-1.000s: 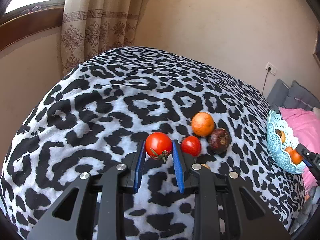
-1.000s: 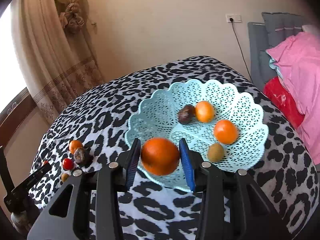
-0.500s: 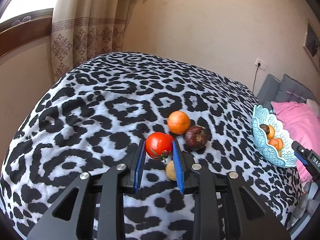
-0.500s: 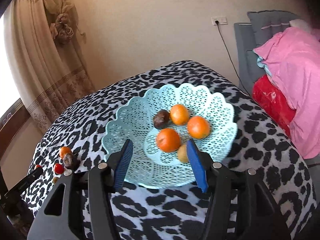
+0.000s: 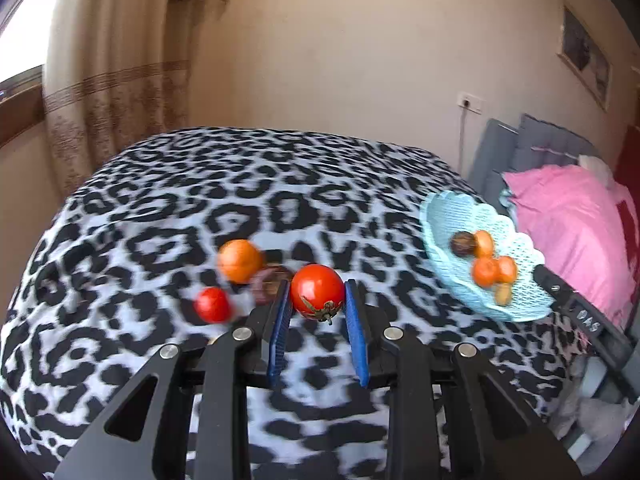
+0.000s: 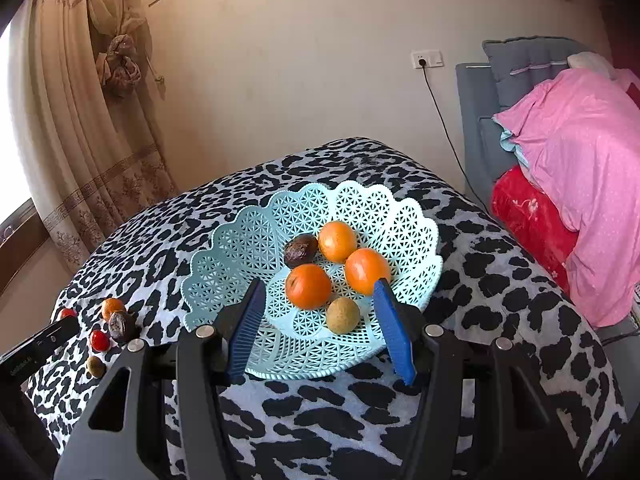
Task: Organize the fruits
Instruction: 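Carry the red tomato into the blue basket and open the left tool, then move both tools back to the remaining fruits on the bed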
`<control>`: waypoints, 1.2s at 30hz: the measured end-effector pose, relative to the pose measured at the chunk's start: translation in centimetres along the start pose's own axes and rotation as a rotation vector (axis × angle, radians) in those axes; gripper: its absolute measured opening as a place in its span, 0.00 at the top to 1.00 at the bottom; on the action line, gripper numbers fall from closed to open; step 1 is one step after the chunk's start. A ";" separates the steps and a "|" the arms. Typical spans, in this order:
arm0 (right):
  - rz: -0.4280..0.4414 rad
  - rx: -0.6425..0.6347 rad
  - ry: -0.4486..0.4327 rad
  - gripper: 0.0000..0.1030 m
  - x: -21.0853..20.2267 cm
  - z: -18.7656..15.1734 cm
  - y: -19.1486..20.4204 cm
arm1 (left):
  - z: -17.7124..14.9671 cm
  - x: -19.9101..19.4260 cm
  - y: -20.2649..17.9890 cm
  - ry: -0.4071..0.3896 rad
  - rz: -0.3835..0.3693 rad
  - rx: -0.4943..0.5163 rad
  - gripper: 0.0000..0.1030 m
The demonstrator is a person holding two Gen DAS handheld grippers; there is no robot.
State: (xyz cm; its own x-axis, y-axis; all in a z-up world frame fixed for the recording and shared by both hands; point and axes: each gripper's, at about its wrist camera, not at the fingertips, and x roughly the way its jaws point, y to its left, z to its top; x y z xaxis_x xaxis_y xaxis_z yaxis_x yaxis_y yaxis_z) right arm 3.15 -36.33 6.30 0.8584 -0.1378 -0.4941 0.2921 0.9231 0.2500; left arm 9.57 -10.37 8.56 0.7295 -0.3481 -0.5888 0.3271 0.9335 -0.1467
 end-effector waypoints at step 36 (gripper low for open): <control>-0.065 0.057 -0.068 0.31 0.2 -0.6 -1.2 | 2.0 5.4 -11.0 0.067 -0.119 0.147 0.49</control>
State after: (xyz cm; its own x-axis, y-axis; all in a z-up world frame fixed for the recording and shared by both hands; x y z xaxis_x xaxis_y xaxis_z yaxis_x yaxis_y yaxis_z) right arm 2.68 -37.19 5.39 0.8629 -0.2227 -0.4537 0.3701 0.8898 0.2671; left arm 11.10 -22.74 8.57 0.6401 -0.4446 -0.6266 0.4965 0.8618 -0.1043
